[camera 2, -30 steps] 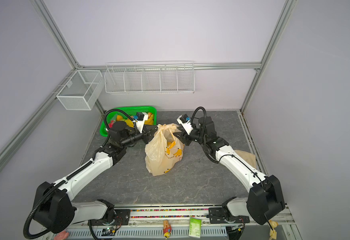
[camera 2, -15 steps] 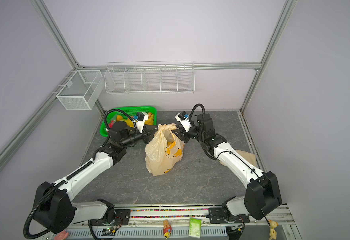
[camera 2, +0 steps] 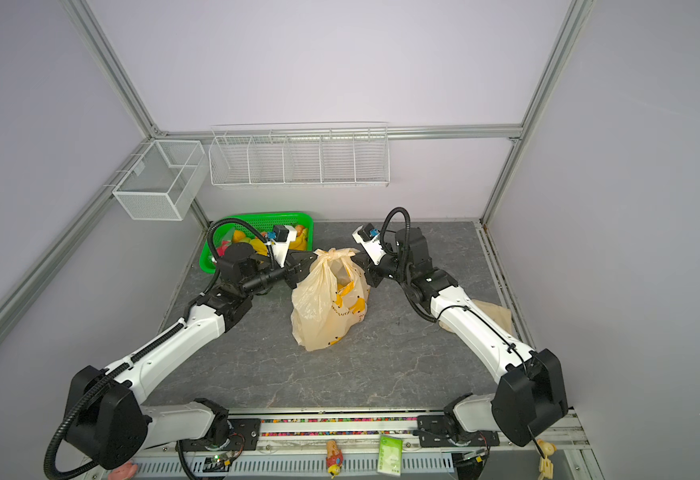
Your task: Place the fake fruits into the plastic bag and tie a complex knot
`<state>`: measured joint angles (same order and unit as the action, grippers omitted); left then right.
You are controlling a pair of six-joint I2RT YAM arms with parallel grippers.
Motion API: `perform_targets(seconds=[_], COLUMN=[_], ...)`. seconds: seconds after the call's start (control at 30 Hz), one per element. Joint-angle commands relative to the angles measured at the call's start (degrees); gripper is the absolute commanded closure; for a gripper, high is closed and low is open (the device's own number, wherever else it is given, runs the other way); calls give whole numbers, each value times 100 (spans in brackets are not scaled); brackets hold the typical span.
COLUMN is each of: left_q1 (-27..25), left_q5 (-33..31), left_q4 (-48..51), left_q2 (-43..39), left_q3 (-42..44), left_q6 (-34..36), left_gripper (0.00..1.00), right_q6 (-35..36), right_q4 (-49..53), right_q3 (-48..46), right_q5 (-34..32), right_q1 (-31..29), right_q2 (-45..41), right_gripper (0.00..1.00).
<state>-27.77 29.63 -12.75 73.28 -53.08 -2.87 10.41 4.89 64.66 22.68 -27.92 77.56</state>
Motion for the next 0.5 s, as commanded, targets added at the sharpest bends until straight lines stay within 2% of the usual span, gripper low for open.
perform_targets(seconds=[0.0,0.23,0.47], left_q1=[4,2,14], left_q5=[-262,-667,-1703], left_q4=[137,294,618], left_q2=[-220,-333,-410], left_q3=[-27,-39,106], left_q6=[200,266,291], left_gripper=[100,100,100], right_q6=[145,108,-87], right_q4=[355,643,1145], right_q3=[-171,-231,-308], right_q5=[-438,-739,-1535], right_q1=[-13,-19,-16], right_q2=[-269,-412,-501], right_gripper=[93,93,93])
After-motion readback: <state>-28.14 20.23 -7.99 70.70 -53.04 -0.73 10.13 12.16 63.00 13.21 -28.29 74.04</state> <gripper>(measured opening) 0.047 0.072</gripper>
